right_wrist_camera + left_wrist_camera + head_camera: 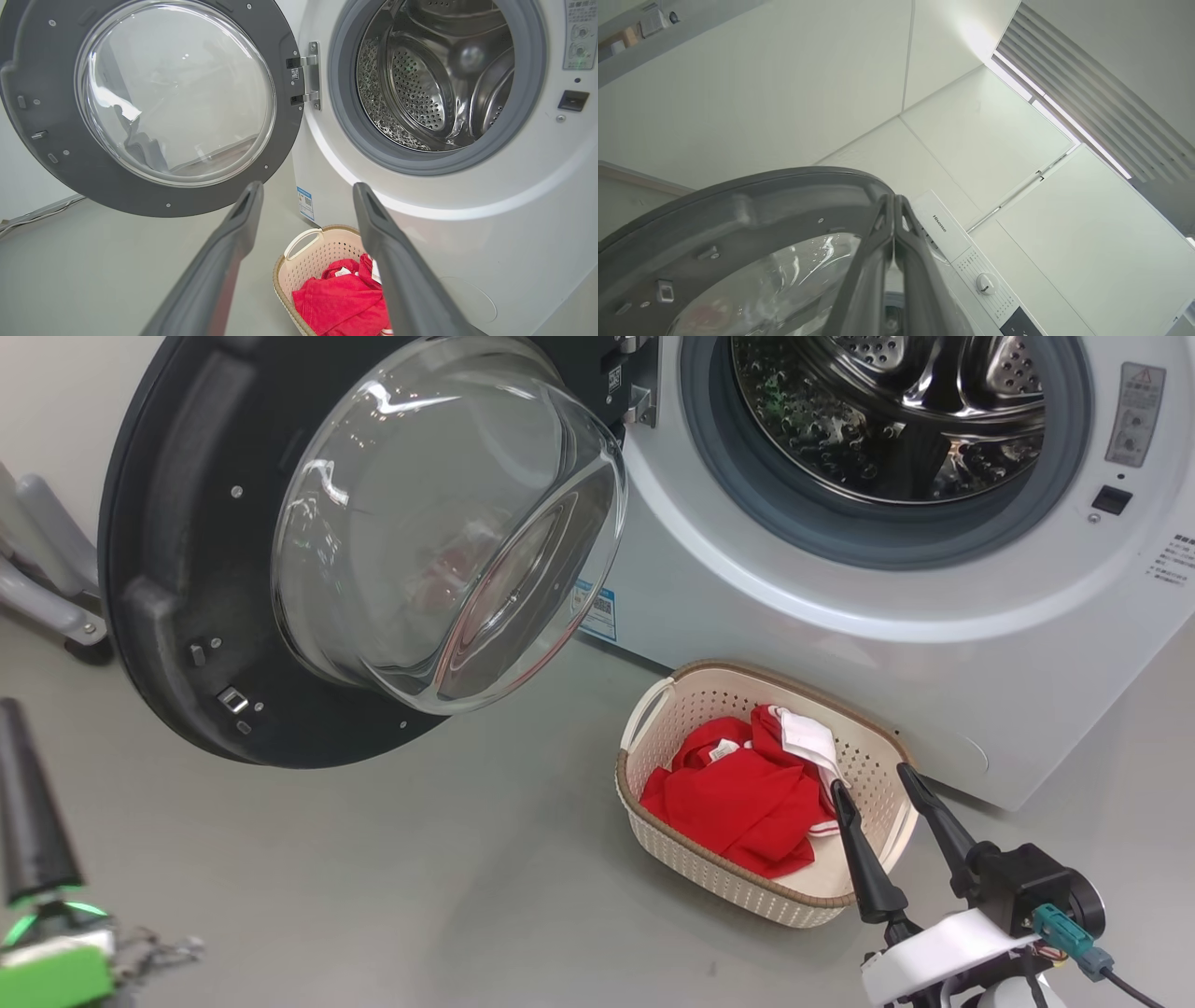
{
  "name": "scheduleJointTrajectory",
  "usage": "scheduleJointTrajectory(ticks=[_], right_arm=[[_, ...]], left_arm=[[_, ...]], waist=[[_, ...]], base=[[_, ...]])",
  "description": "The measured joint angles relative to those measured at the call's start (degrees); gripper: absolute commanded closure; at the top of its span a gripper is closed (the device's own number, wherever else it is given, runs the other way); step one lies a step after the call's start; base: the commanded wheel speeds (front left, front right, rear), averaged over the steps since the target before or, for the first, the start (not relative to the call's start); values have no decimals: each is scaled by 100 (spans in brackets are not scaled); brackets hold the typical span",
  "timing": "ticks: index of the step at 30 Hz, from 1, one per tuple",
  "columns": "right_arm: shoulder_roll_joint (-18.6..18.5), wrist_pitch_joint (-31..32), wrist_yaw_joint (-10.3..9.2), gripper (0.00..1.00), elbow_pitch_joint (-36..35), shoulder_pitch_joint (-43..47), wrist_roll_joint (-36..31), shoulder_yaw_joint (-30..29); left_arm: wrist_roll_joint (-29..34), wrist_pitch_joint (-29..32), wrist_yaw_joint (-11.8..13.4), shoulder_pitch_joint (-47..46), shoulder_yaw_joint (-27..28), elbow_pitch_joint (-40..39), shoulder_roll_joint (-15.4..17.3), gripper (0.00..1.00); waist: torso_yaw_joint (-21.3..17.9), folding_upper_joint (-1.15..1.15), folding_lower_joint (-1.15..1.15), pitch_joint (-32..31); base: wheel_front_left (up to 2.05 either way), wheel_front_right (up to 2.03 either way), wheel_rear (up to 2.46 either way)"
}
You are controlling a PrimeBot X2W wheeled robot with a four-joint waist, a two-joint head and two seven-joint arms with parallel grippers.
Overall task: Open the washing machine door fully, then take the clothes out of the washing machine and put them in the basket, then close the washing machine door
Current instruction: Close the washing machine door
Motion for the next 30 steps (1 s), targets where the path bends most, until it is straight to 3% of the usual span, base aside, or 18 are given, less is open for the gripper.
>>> scheduleJointTrajectory(ticks=[7, 11, 16, 19, 22, 26, 30], right_arm=[[-63, 1, 0, 0, -44, -75, -3, -15], [-110, 4, 0, 0, -97, -81, -12, -22], [-146, 37, -1, 0, -163, -121, -13, -38], [-164, 45, -2, 0, -177, -130, -13, -66], [-176, 102, -1, 0, -211, -158, -53, -25], [-197, 149, -1, 0, -274, -193, -55, -19], [-253, 196, 0, 0, -335, -222, -63, -12]], left_arm=[[-421, 0, -64, -395, 898, -114, -3, 100], [-899, 133, -51, -799, 1391, 136, 336, 100], [-1322, 567, 203, -1283, 1733, 858, 945, 100], [-1714, 829, 357, -1627, 1812, 1340, 1150, 100], [-2060, 1188, 659, -1877, 1968, 1906, 1518, 100], [-2345, 1633, 900, -2065, 1882, 2374, 1768, 100], [-2420, 2028, 980, -2225, 1707, 2811, 2018, 100]], waist=[[18, 0, 0, 106], [21, 0, 0, 180], [12, 0, 0, 273], [-6, 0, 0, 311], [-70, 0, 0, 346], [-184, 0, 0, 404], [-311, 0, 0, 477]], base=[[0, 0, 0], [0, 0, 0], [0, 0, 0], [0, 0, 0], [0, 0, 0], [0, 0, 0], [0, 0, 0]])
